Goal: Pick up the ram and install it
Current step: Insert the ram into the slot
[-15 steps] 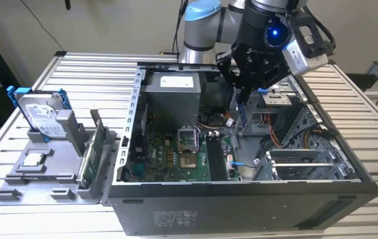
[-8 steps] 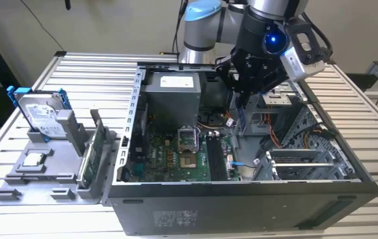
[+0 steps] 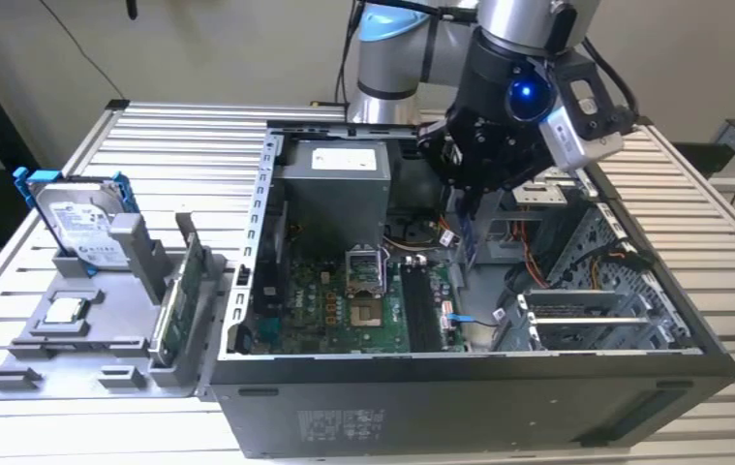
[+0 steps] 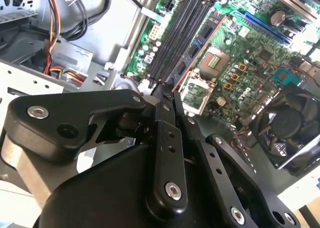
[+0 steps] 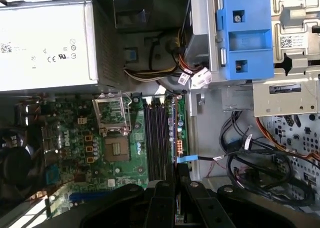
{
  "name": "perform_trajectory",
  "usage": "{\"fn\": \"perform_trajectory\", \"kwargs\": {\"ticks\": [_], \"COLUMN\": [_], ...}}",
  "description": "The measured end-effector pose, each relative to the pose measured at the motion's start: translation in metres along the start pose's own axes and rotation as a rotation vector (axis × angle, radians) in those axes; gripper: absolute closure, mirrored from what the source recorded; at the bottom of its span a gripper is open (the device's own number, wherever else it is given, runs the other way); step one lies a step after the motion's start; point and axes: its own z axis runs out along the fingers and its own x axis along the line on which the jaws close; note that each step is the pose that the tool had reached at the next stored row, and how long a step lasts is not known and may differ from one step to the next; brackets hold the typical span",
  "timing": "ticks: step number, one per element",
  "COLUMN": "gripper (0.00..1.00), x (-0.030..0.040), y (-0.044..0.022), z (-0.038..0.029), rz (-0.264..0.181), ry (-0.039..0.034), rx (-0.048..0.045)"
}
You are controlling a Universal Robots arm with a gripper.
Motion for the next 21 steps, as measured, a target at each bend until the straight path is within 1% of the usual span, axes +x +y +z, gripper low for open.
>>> {"fn": "perform_trajectory", "kwargs": {"ticks": [9,21], "gripper": [0.86,0.86], "x": [-0.0001,-0.0002], "y": [-0.0003,-0.0005], "z": [0.0109,0.0207], "rz": [0.0,0.0], "ry": [0.0,0.0], "rx": [-0.0001,0.0]}}
